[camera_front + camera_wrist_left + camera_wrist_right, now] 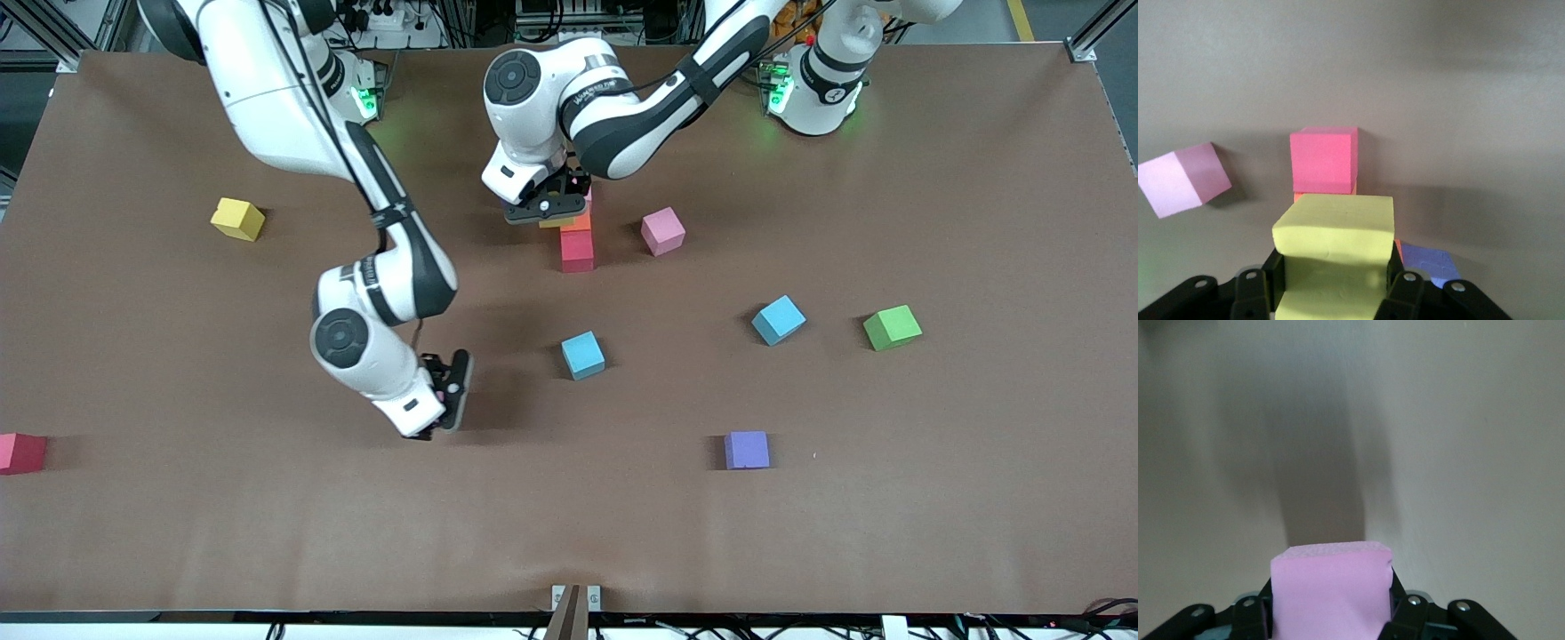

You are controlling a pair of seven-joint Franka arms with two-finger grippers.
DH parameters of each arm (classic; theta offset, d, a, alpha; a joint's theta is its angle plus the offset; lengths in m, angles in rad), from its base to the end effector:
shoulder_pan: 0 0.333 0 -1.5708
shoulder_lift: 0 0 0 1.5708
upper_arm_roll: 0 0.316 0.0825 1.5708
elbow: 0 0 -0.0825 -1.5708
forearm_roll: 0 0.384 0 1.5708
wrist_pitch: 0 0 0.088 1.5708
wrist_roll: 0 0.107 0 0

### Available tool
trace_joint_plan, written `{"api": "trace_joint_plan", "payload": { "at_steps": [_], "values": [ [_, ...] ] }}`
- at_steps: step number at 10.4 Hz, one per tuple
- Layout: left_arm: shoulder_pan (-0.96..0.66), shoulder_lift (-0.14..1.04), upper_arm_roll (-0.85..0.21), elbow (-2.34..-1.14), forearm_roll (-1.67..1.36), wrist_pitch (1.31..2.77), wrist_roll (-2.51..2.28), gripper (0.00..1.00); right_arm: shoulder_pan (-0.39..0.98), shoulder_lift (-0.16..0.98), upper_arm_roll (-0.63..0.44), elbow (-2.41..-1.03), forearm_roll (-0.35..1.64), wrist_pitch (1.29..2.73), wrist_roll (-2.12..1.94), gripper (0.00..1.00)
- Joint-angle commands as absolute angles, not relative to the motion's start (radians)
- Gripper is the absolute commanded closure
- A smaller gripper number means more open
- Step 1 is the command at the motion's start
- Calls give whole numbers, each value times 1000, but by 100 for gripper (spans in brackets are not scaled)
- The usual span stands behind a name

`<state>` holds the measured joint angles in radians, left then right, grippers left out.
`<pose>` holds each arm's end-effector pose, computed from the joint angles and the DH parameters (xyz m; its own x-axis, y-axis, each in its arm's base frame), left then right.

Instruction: Form number 2 with 11 blocks

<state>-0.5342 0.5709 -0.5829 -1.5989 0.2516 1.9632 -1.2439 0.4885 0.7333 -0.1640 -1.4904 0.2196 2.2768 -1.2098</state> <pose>0.3538 -0.5703 0.3326 0.9908 0.0779 -0.1107 0.0702 -0.9950 -0.0717 0.6760 0.2549 0.2479 0.1265 0.9884 0.0840 0.9909 -0.1298 0.0351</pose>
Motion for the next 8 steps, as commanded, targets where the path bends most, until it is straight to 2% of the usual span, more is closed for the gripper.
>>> {"api": "trace_joint_plan", "payload": {
  "at_steps": [1, 3, 5, 8],
  "values": [
    [-526, 595, -581, -1571, 238, 1979, -1194, 100, 476, 652, -192, -1564, 244, 2250, -1322, 100],
    [-531, 629, -581, -1550, 252, 2003, -1180, 100, 463, 614, -199, -1620, 245, 2250, -1428, 100],
    [-549, 698, -566, -1474, 264, 2003, -1192, 100, 456, 594, -199, -1663, 271, 2250, -1470, 100],
    [-665, 733, -424, -1422, 261, 2006, -1200, 100, 456, 591, -199, -1683, 284, 2253, -1468, 100]
  ]
}}
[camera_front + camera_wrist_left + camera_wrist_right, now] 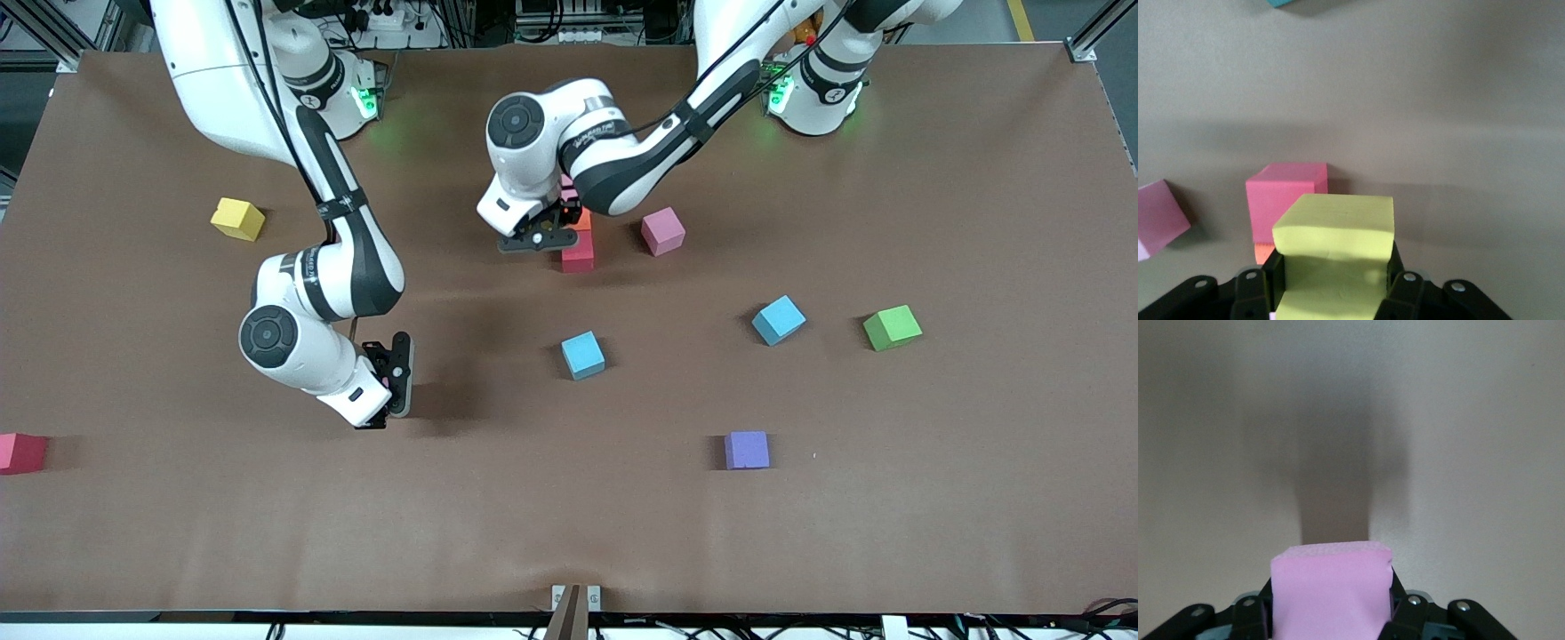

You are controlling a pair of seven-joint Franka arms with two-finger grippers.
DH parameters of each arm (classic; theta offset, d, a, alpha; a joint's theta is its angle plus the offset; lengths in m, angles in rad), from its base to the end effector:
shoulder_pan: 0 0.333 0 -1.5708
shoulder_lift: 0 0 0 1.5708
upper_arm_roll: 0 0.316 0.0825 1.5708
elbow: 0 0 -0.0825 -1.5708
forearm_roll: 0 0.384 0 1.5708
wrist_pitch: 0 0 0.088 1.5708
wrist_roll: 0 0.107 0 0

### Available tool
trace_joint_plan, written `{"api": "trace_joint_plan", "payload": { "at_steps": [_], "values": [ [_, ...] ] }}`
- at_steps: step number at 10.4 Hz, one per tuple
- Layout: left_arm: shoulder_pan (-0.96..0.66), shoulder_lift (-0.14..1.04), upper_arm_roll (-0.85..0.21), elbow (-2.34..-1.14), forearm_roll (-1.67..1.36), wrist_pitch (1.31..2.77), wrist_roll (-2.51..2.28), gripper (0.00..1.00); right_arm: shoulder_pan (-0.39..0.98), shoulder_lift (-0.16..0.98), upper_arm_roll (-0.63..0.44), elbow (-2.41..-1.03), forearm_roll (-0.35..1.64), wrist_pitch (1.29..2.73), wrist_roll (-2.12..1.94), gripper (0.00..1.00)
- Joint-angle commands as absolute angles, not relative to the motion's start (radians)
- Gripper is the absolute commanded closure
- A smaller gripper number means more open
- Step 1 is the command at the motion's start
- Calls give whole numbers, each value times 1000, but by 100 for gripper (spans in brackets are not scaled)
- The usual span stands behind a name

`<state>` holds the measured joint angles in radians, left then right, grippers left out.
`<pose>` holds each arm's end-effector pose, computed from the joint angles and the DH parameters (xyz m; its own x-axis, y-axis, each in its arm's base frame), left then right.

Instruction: Form number 2 with 11 blocks

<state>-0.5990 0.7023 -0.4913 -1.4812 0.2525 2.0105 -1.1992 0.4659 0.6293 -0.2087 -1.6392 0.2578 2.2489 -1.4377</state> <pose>0.3883 -0.5848 0.2889 0.9900 0.0787 -0.1169 0.0738 -0.9962 -0.0454 0.6580 0.1985 0.2553 0.0001 0.9971 0.0763 0.9999 0.0011 -0.0158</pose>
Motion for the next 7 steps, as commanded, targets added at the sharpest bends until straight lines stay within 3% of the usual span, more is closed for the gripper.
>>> {"api": "trace_joint_plan", "payload": {
  "at_steps": [1, 7],
  "values": [
    [-685, 745, -404, -1413, 261, 2006, -1201, 100, 456, 592, -199, -1683, 285, 2253, -1468, 100],
    [-699, 773, -403, -1411, 262, 2040, -1203, 100, 454, 594, -199, -1683, 285, 2253, -1468, 100]
  ]
}}
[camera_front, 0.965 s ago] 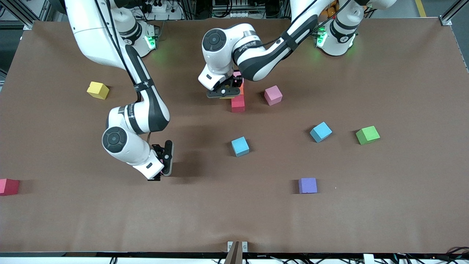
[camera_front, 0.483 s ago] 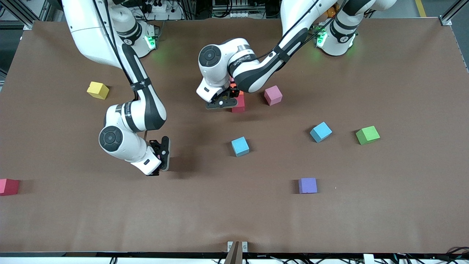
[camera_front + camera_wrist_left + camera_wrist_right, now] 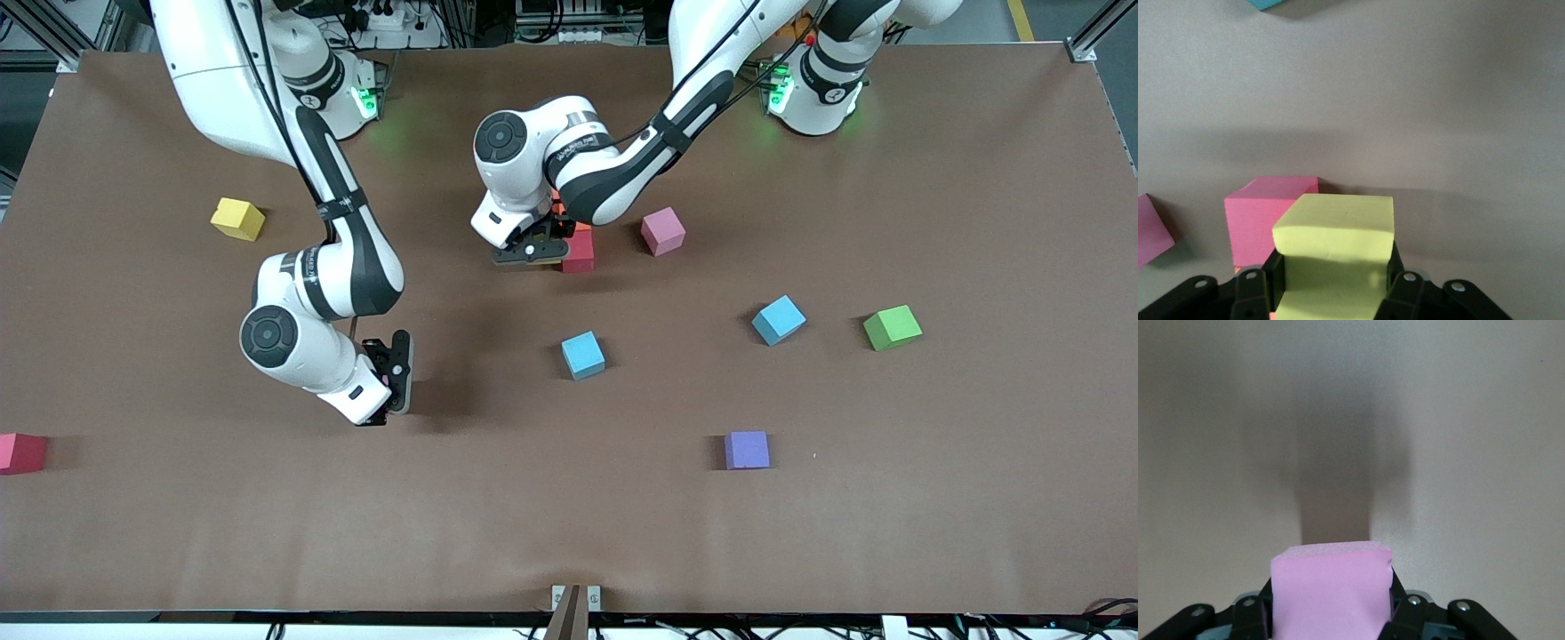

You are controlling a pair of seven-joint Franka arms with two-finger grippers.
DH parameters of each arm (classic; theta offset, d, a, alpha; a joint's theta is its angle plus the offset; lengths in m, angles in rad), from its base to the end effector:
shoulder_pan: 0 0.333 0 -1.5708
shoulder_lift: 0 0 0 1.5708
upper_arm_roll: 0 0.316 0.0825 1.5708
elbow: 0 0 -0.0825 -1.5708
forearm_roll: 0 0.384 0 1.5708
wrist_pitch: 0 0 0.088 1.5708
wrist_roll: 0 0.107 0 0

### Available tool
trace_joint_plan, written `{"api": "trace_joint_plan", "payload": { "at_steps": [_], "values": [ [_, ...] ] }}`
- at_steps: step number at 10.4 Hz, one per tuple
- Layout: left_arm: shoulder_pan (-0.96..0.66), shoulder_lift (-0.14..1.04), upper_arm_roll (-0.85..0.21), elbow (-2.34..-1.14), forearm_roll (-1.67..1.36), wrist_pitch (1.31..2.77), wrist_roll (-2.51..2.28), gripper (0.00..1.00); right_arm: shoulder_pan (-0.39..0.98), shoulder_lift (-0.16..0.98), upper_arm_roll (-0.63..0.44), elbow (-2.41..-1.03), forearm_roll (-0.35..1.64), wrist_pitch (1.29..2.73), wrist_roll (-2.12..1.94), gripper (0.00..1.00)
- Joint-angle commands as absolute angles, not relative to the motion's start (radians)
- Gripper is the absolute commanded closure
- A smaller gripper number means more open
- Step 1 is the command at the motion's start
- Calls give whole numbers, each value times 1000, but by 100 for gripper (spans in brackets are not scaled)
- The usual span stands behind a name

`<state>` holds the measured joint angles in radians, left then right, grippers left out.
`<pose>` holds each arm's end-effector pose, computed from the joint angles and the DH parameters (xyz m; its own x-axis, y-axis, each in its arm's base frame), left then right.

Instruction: Form number 2 with 11 blocks

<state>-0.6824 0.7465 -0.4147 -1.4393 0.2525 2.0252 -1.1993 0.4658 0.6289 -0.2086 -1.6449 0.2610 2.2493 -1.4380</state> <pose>0.3836 -0.5983 0.2663 0.9934 0.0683 -0.0923 0.0625 -0.9960 -0.0641 0.6566 0.1978 0.2531 0.0030 0.9970 0.0773 0.9998 -0.0014 -0.0209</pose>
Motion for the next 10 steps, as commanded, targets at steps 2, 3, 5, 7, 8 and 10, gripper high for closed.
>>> {"api": "trace_joint_plan", "payload": {
  "at_steps": [2, 3, 5, 7, 8, 10],
  "values": [
    [-704, 778, -402, -1411, 262, 2042, -1203, 100, 454, 594, -199, -1684, 285, 2253, -1468, 100],
    [-704, 778, -402, -1413, 262, 2042, -1203, 100, 454, 594, -199, -1684, 285, 2253, -1468, 100],
    [-704, 775, -402, -1414, 262, 2042, -1204, 100, 454, 595, -199, -1684, 285, 2255, -1468, 100],
    [-703, 772, -402, -1416, 262, 2042, -1219, 100, 454, 595, -199, -1684, 285, 2256, -1468, 100],
    [-703, 769, -402, -1416, 265, 2042, -1221, 100, 454, 595, -199, -1684, 285, 2256, -1468, 100],
    [-701, 767, -402, -1424, 265, 2040, -1223, 100, 454, 600, -199, -1683, 285, 2261, -1468, 100]
  ]
}}
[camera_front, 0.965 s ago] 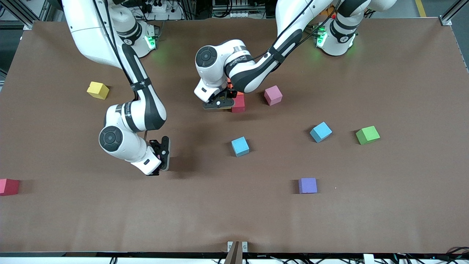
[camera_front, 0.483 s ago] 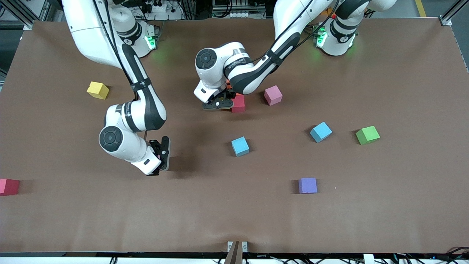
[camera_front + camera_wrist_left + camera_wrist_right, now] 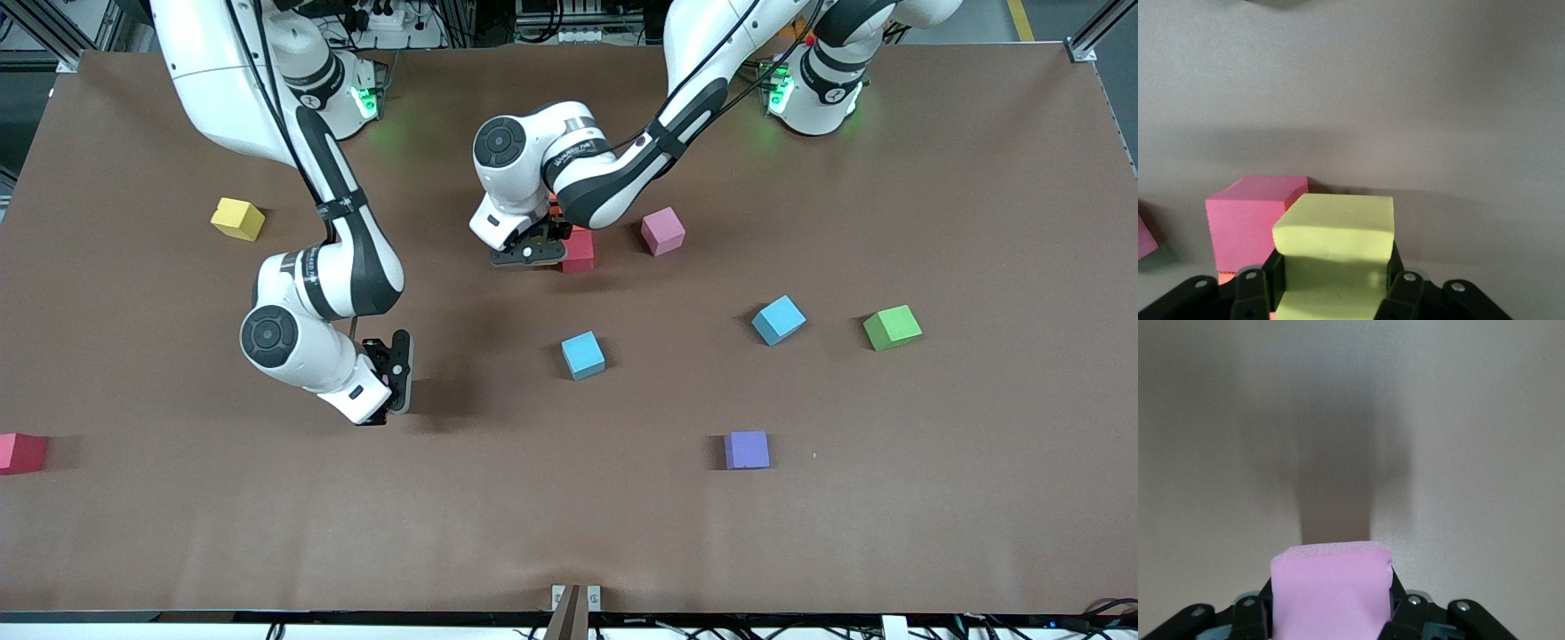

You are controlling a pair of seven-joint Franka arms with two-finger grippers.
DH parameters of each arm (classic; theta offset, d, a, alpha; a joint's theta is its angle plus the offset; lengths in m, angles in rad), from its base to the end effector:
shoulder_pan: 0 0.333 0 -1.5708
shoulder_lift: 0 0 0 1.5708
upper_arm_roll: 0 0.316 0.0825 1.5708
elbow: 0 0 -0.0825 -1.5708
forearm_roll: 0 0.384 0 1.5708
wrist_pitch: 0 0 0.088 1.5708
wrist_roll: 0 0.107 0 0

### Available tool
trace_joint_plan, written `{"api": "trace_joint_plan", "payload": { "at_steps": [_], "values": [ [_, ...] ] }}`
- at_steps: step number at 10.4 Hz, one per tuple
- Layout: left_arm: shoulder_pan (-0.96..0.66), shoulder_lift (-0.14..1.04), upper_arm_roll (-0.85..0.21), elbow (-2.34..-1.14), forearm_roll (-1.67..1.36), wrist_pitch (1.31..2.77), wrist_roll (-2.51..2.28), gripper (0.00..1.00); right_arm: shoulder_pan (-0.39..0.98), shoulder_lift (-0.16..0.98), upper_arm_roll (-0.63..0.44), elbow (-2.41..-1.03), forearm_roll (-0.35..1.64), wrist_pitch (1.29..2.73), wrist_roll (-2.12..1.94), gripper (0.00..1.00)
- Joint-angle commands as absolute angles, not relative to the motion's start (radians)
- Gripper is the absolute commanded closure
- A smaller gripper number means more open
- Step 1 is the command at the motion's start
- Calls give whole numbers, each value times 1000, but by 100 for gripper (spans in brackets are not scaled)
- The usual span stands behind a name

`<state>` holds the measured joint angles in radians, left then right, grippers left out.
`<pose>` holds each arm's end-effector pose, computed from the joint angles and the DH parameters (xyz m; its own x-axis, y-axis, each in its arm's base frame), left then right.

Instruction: Form number 2 with 11 blocks

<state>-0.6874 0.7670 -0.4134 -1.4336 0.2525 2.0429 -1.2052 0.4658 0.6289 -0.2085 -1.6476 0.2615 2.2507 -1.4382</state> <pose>0.3824 -0.6015 0.2560 0.9926 0.0722 -0.0972 0.0668 -0.9961 -0.0580 0.6560 0.1975 0.2521 0.0036 0.9970 0.0772 0.9998 -0.0018 -0.0222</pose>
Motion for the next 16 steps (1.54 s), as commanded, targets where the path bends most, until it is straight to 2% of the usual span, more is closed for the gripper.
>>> {"api": "trace_joint_plan", "payload": {
  "at_steps": [1, 16],
  "values": [
    [-698, 765, -402, -1424, 265, 2040, -1223, 100, 454, 601, -199, -1683, 285, 2263, -1468, 100],
    [-693, 767, -402, -1445, 267, 2036, -1223, 100, 451, 601, -199, -1680, 284, 2263, -1471, 100]
  ]
}}
